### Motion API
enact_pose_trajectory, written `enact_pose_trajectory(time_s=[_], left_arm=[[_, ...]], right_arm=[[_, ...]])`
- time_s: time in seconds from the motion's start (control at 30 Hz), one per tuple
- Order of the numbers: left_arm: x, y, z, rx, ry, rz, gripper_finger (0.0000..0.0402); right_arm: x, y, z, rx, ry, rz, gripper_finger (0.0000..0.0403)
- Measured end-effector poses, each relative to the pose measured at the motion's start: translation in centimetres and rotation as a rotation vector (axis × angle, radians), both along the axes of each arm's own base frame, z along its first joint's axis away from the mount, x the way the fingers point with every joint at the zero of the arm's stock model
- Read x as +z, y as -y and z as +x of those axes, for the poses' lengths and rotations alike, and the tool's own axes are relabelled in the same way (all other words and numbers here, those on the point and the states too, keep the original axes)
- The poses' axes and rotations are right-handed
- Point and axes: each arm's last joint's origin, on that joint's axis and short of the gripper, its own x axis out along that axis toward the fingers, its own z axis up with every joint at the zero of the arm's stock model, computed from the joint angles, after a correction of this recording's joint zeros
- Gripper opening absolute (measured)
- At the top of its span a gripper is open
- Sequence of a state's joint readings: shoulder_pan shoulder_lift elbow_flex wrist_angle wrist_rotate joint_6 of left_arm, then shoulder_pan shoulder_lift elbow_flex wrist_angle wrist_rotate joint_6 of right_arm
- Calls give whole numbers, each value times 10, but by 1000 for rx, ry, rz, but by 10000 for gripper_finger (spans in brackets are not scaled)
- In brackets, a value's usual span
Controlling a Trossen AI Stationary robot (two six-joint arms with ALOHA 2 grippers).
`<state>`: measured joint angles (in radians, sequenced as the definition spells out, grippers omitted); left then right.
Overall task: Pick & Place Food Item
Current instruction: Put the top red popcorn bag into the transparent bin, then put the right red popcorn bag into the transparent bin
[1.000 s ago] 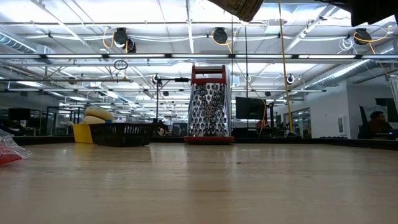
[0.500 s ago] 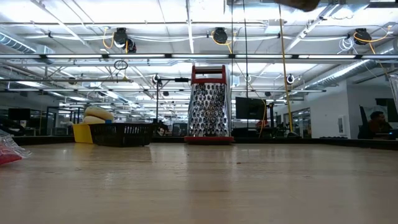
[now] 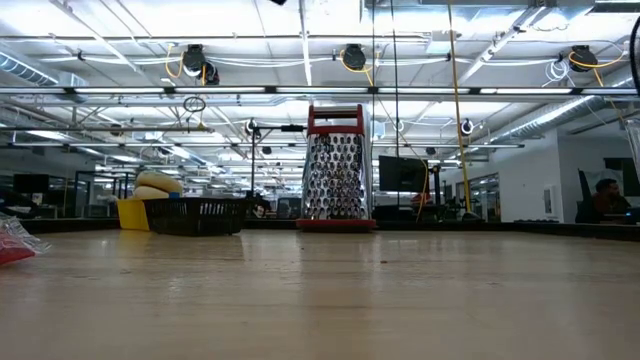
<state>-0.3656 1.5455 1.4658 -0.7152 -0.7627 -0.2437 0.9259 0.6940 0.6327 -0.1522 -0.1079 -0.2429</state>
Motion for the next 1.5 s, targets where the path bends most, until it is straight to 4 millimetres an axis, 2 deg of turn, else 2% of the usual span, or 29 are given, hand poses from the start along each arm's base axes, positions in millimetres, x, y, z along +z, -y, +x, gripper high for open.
enact_pose_trajectory(time_s=[0.13,0.27,0.43,0.57,0.7,0.87,1.03,1.23,1.37,1.5], left_arm=[[-3,-10,7,4,-13,-37,191],[-8,-17,14,11,-25,-62,191],[-14,-24,20,26,-38,-66,191],[-16,-27,24,28,-44,-76,191],[-16,-29,24,32,-42,-76,191],[-16,-29,24,33,-39,-79,191],[-16,-29,24,33,-38,-80,191],[-16,-29,24,33,-38,-80,191],[-16,-29,24,33,-38,-79,191],[-16,-29,24,33,-38,-80,191]], right_arm=[[6,5,-18,-49,-58,67,13],[1,4,-24,-89,-50,31,10],[-27,0,-21,-118,-102,-57,11],[-50,-1,-20,-153,-207,-88,11],[-59,-2,-20,-213,-327,4,18],[-68,-5,-19,-236,-386,161,43],[-86,-3,-20,-215,-335,169,53],[-103,1,-21,-168,-212,249,38],[-101,4,-23,-141,-139,404,30],[-85,5,-24,-105,23,523,27]])
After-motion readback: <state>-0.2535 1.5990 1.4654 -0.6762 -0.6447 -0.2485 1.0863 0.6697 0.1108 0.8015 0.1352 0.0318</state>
